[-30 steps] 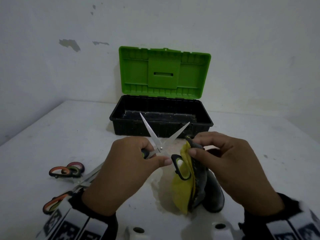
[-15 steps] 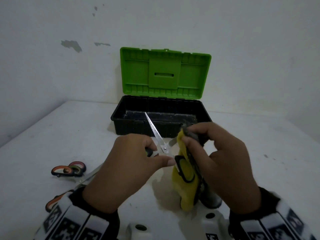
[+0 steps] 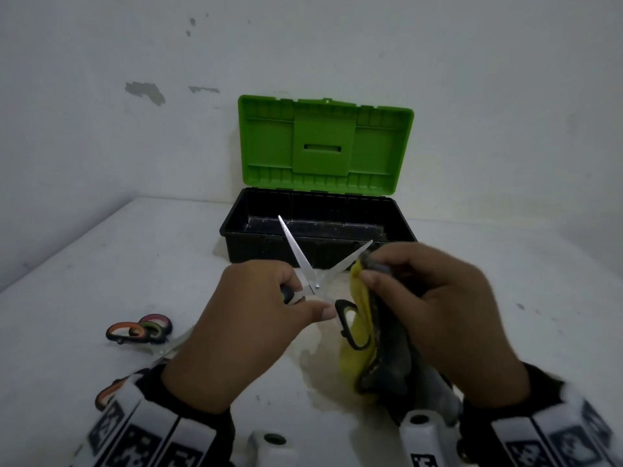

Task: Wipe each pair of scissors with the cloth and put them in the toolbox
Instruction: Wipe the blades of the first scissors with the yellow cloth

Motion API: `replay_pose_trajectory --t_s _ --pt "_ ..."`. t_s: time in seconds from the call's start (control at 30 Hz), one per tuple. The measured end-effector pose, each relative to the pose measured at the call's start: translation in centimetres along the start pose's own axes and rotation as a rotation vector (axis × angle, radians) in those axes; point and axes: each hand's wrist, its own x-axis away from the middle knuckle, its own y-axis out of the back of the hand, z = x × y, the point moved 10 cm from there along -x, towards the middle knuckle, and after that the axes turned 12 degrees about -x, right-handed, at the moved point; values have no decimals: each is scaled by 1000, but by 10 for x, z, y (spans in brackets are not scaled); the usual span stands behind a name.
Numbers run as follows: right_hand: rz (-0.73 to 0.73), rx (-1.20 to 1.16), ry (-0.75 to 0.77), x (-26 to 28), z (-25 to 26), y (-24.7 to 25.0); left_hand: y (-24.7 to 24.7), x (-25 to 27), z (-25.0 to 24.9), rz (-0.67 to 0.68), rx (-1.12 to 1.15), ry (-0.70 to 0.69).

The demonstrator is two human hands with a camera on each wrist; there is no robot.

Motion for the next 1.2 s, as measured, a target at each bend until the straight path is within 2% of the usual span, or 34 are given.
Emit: replay_pose_trajectory --t_s 0.1,0.27,0.43,0.6,0.73,0.87,1.0,1.13,1.2 --pt "39 46 1 5 -2 -21 -5 2 -5 38 -7 -3" --pt "2 86 -11 10 2 -33 -5 2 -6 17 -26 -23" --pt "-99 153 -37 5 -5 -22 -5 3 -9 11 -18 -28" --pt "-30 120 -43 8 -3 -29 -5 3 -9 10 -10 -23" --pt "-144 161 -78 3 -9 -12 -6 3 -11 2 -8 -28" --pt "-69 128 -77 7 -9 -24 -6 1 -8 1 -5 -54" --pt "-196 180 -105 4 -18 -5 -7 1 -5 -29 7 -77" --pt "-108 136 -71 8 -12 -19 -6 0 -1 -46 25 -99" --pt "-133 148 -96 5 -16 -13 -5 -1 0 -44 33 -118"
